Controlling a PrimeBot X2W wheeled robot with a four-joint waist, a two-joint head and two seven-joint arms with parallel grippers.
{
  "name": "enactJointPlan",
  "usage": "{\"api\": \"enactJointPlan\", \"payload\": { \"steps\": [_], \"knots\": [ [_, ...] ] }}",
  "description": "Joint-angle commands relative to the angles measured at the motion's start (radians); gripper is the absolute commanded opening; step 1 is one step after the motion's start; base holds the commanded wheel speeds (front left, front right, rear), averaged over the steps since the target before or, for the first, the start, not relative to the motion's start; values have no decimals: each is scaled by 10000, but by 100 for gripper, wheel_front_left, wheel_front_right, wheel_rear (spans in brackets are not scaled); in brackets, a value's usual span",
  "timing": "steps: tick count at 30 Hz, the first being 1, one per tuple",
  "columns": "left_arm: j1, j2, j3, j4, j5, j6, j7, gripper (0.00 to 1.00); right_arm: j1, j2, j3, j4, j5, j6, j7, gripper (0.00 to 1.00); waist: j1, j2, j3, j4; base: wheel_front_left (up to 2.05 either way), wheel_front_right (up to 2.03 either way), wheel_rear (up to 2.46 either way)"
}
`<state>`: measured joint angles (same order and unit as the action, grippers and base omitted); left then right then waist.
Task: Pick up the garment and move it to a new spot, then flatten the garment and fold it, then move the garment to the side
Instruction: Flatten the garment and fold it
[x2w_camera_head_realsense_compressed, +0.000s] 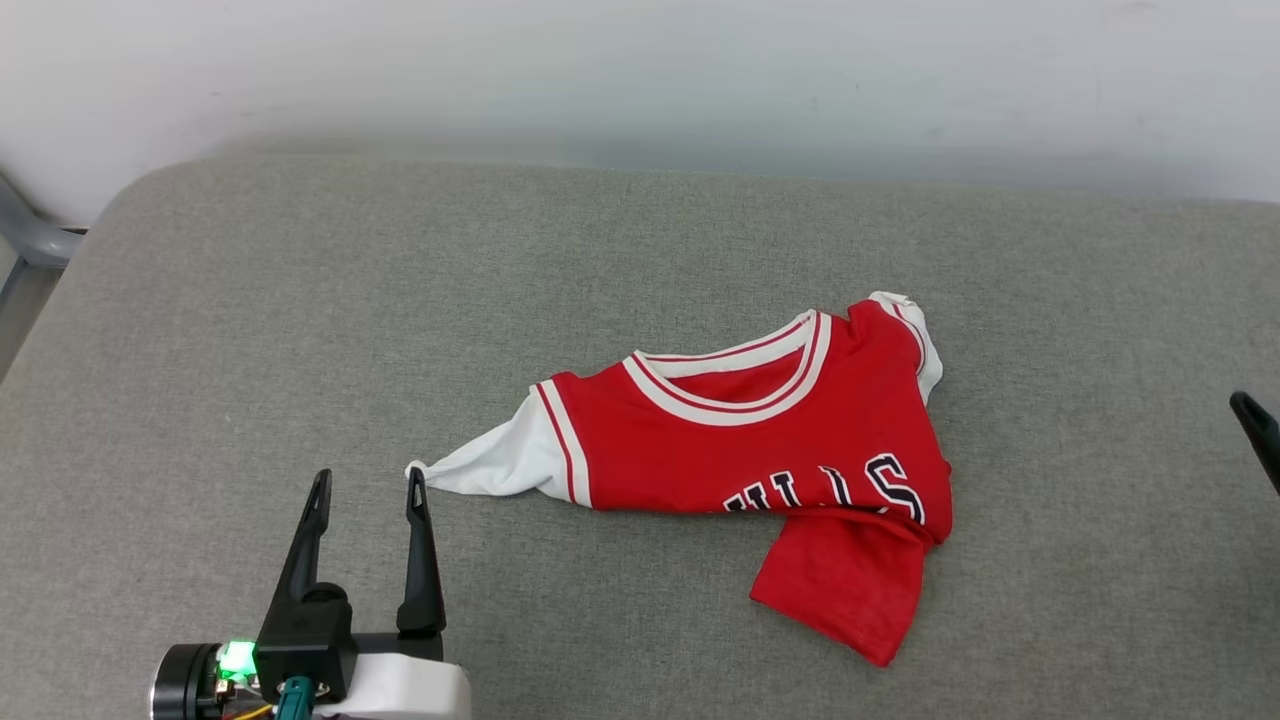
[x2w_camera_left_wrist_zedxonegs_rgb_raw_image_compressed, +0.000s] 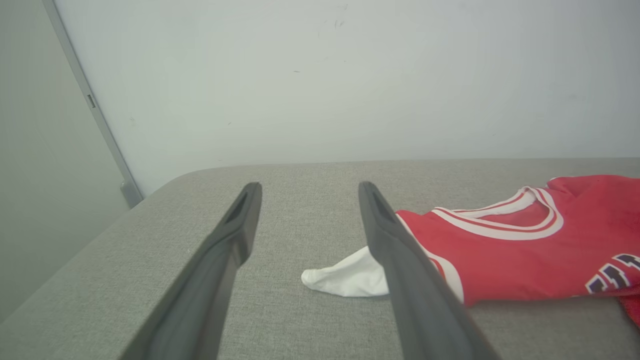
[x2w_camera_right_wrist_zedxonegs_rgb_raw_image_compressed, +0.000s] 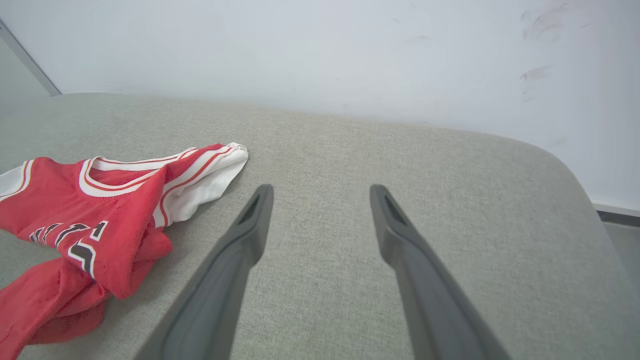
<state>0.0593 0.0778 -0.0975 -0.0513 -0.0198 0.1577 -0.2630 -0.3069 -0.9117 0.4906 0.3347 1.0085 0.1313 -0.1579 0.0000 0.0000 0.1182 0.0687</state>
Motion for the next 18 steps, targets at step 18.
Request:
{"api": "enactJointPlan", "payload": {
  "steps": [18],
  "knots": [
    [-363,-113,-213,-180,95,-129,-26,100,-1579,1462,-2214,-2545,-2434,-9,3074,100,0,0,574,573,0,0,0]
  ]
}}
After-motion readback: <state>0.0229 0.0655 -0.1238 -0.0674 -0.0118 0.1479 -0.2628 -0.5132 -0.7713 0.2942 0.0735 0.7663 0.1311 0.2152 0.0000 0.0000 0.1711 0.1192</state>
